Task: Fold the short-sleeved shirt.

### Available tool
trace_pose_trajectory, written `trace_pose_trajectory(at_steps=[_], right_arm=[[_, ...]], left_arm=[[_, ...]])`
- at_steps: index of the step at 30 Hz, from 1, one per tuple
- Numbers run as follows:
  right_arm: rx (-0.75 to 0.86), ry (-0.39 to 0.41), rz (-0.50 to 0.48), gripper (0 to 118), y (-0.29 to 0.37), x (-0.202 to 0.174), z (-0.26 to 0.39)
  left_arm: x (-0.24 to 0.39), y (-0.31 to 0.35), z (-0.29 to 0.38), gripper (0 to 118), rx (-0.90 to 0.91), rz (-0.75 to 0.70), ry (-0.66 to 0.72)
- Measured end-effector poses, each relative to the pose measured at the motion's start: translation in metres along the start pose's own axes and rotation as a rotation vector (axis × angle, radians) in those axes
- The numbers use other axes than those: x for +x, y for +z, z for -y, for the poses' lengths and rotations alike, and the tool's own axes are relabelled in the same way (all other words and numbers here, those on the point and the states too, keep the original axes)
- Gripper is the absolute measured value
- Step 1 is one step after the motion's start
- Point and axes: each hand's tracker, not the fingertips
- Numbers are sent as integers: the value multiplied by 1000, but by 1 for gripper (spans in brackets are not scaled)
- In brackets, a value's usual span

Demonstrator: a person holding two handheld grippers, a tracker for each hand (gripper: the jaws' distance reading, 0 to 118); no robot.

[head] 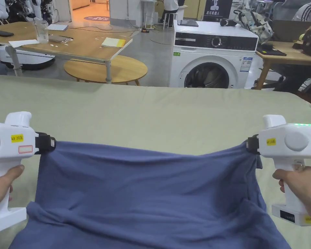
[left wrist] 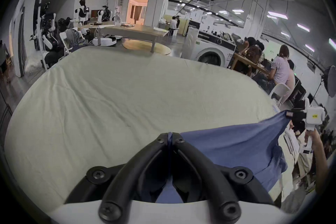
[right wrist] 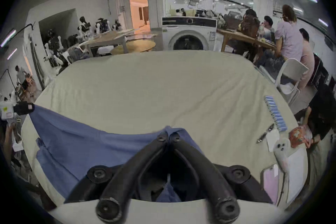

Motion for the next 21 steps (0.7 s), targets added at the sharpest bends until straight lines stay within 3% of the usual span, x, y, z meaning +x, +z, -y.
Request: trace_pose_trajectory(at_steps=[10, 21], right_arm=[[24, 33, 31, 0, 97, -3, 70], [-94, 73, 80, 0, 112, -1, 167]], left_arm=[[-3, 79, 45, 0, 46, 32, -2], [-16, 102, 140, 0, -61, 43, 12]])
